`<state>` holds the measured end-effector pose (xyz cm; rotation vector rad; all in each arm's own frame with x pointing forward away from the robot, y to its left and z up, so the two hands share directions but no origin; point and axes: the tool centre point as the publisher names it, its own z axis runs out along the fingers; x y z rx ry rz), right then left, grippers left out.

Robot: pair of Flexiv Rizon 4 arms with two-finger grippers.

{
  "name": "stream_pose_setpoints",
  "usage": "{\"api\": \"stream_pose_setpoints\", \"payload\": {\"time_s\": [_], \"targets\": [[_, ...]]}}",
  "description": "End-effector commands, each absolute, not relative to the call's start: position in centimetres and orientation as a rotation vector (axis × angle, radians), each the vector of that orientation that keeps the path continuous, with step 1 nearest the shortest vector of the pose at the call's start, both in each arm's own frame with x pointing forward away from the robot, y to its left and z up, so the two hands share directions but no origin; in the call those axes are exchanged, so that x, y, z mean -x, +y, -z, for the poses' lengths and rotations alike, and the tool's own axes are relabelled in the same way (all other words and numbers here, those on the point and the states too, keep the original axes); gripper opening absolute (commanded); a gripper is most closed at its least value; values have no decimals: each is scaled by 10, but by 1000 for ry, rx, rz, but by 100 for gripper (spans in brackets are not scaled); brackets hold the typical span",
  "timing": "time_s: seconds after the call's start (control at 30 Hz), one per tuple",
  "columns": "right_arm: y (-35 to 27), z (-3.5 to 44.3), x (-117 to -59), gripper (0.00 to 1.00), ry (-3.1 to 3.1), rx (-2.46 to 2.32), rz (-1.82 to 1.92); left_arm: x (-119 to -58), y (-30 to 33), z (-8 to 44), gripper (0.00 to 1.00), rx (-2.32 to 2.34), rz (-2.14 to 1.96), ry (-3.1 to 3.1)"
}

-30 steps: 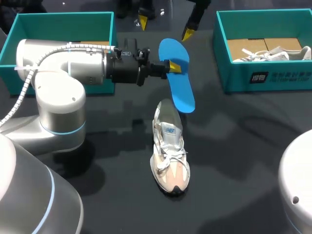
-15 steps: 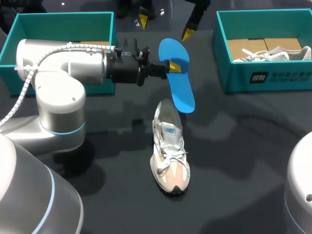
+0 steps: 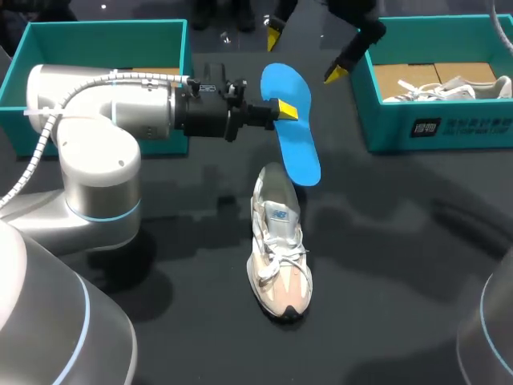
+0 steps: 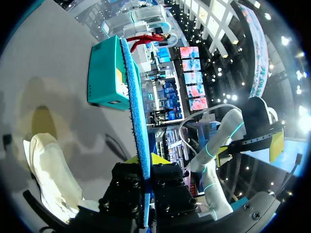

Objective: Take the shoe out of the shoebox, open the shoe tongue, remove and reinsert the insole, then place the shoe into the shoebox

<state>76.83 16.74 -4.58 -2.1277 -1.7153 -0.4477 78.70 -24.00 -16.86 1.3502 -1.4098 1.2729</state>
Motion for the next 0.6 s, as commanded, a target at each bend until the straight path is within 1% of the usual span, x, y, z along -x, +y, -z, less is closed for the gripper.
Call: {"api": "stream_pose_setpoints", "payload": {"time_s": [0.03,0.6], "targets": [[157,55,-769,100,-1560,1963,688,-787,-241,169,0,-1350,-1273,-1409],[132,83,-767,100,-1362,1784,889,-787,-241,169,0,-1350,-1273,-1409]]}}
